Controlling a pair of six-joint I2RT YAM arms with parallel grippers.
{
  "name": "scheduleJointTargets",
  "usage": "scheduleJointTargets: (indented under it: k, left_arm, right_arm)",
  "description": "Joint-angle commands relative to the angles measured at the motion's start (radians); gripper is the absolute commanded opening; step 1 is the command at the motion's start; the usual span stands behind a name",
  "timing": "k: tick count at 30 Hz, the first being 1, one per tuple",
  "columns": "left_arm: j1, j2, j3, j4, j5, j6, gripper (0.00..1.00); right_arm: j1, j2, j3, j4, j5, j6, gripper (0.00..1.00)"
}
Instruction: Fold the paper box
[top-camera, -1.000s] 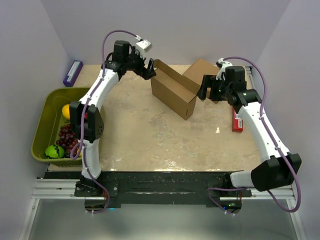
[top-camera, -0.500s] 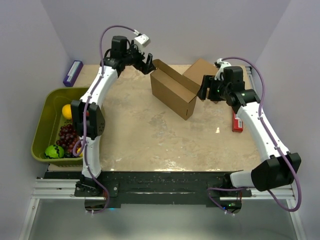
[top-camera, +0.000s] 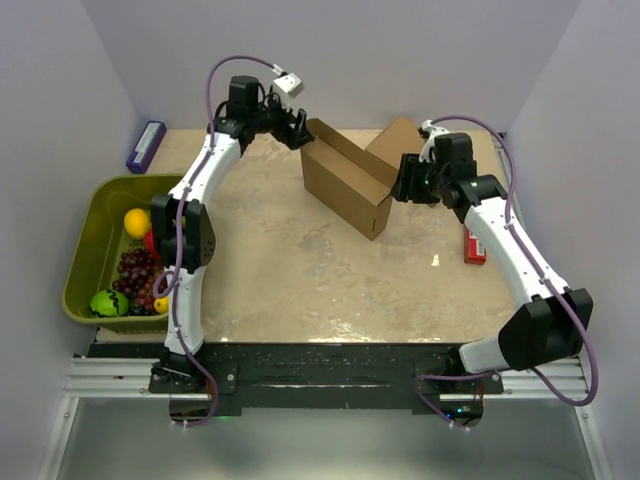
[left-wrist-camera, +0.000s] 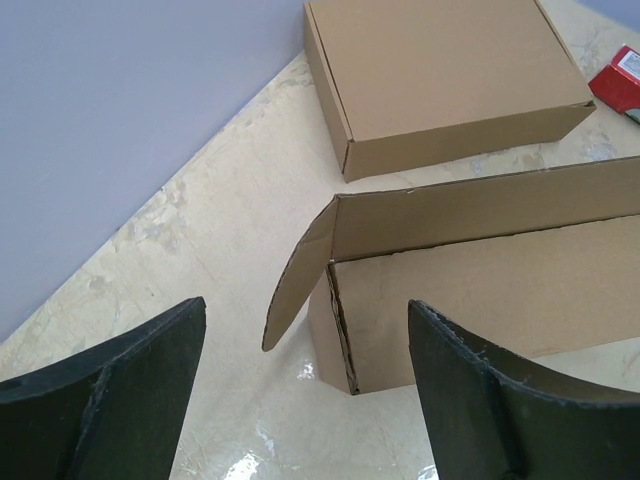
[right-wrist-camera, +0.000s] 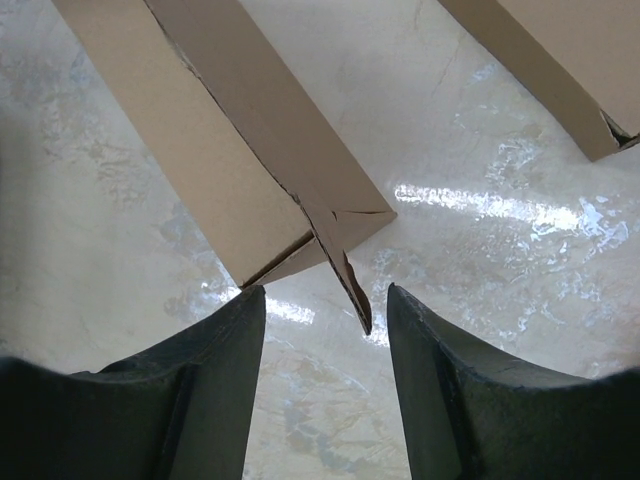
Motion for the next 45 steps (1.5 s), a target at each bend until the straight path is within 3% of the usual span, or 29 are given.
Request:
scheduleJointTargets:
  k: [1,8,14,18,26,31,37,41,45]
  left_arm:
    - [0.009,0.009,0.063,0.065,0.024,-0.011,0.83]
    - [0.009,0.035,0.084,0.082,0.046,-0.023,0.76]
    - [0.009,0.047,0.089,0.088,0.07,-0.03,0.59]
    - [0.009,0.039,0.08,0.088,0.077,-0.03,0.41]
    - [0.009,0.012,0.037,0.102,0.083,-0.03,0.28]
    - [0.006,0.002,0.02,0.102,0.084,-0.03,0.19]
    - [-0.02,-0.027,-0.014,0.096,0.049,-0.03,0.01]
    - [-0.054,-0.068,-0.055,0.067,-0.038,-0.017,0.0]
    - [-0.074,-0.123,-0.112,0.044,-0.088,-0.042,0.0]
  right_arm:
    - [0.008,-0.002,0.007,0.045,0.02,0.008,0.54]
    - [0.008,0.015,0.014,0.049,0.023,0.006,0.49]
    - [0.01,0.025,0.022,0.052,0.021,0.008,0.38]
    - [0.01,0.027,0.025,0.054,0.023,0.009,0.31]
    - [0.016,0.025,0.043,0.029,0.06,0.011,0.29]
    - [0.018,0.028,0.043,0.029,0.057,0.012,0.22]
    - [0.022,0.027,0.063,0.022,0.081,0.034,0.13]
    - [0.024,0.028,0.066,0.044,0.078,0.058,0.03]
    - [0.025,0.051,0.082,0.052,0.074,0.083,0.0]
